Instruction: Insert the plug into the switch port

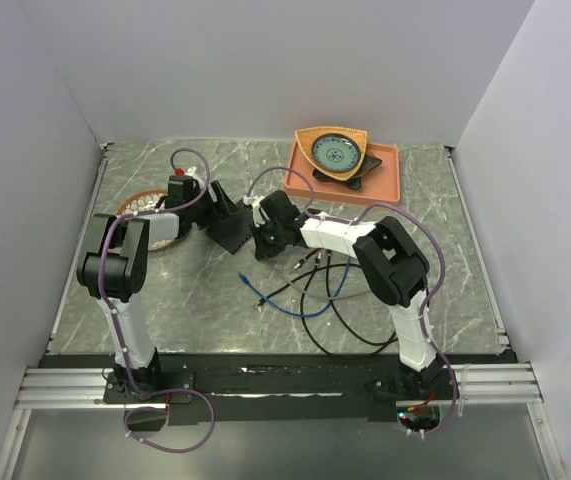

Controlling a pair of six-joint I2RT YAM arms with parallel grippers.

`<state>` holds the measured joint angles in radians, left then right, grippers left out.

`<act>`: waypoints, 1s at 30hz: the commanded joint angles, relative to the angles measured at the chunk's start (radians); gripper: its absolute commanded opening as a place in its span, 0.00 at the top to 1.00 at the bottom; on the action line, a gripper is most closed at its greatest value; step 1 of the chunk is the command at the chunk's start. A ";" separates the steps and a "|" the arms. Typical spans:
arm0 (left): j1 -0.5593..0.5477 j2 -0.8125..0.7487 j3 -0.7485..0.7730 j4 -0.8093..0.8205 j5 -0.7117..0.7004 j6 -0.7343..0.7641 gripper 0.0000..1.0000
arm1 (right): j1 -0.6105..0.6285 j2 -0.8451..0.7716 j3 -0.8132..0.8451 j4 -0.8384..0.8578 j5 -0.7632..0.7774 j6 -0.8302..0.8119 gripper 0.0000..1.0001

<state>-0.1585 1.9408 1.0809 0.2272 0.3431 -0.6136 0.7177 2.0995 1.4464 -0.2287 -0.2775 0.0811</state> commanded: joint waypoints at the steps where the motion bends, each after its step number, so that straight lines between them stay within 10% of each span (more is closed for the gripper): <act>1: -0.006 -0.026 -0.004 -0.037 0.016 0.000 0.20 | 0.002 0.020 0.049 -0.021 -0.003 0.008 1.00; 30: -0.006 -0.008 0.014 -0.052 0.042 0.015 0.21 | 0.005 0.109 0.160 -0.011 -0.040 0.062 1.00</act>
<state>-0.1585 1.9411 1.0832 0.2195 0.3473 -0.6056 0.7174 2.1830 1.5696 -0.2619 -0.3199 0.1307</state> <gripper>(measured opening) 0.794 0.061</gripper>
